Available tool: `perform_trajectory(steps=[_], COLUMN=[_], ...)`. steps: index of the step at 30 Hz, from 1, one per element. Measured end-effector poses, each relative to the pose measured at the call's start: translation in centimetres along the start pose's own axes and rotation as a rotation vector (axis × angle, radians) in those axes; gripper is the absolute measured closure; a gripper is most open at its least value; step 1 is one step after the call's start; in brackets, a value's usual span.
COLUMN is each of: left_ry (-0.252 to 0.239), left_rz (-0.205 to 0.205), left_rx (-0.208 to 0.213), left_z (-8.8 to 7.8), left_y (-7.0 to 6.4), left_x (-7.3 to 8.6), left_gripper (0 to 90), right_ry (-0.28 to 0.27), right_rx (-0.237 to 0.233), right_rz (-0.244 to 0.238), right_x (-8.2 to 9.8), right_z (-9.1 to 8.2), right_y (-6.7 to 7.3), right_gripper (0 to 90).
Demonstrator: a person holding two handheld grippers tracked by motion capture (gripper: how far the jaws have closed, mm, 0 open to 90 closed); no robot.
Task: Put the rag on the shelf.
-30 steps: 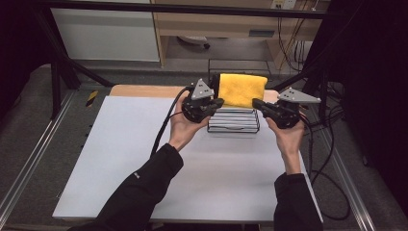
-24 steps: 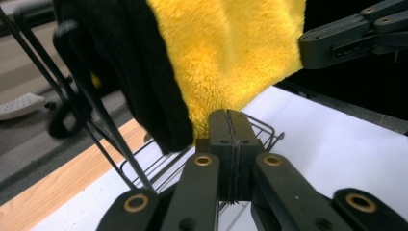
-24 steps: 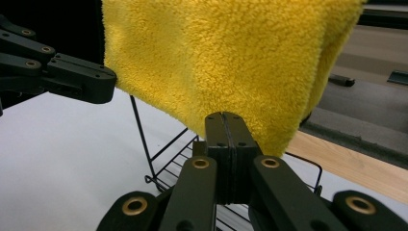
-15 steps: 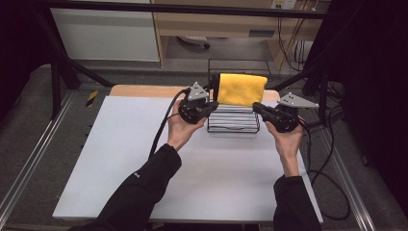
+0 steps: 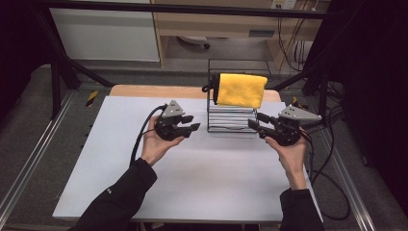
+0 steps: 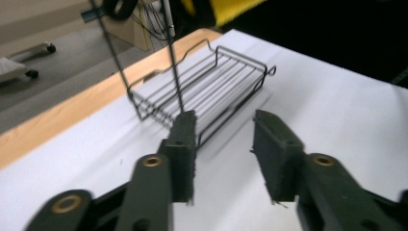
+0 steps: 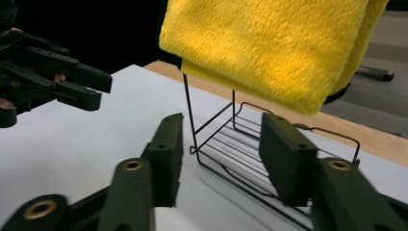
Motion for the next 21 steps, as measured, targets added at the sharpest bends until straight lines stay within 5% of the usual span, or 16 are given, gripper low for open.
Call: perform_trajectory(steps=[13, 21], left_ry=[0.045, 0.076], left_rz=[-0.076, -0.075], left_rx=[-0.071, -0.139], left_z=[-7.7, -11.0], left_y=[3.6, 4.5], left_x=[7.4, 11.1], left_gripper=[28.9, 12.5], right_ry=[0.065, 0.115], right_rx=[-0.001, -0.003], right_rz=[0.038, 0.050], right_x=[3.9, 7.5], right_z=[-0.3, -0.2], right_y=[0.9, 1.3], right_gripper=[13.0, 6.1])
Point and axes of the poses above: each handheld gripper's, and its own axes: z roughly forward along the jaws, x roughly out of its underside, y roughly to its left, the point moved 8 cm from there along z, roughly forward along the jaws, and after that the axes turned 9 degrees about -y, right-handed, at the moved point
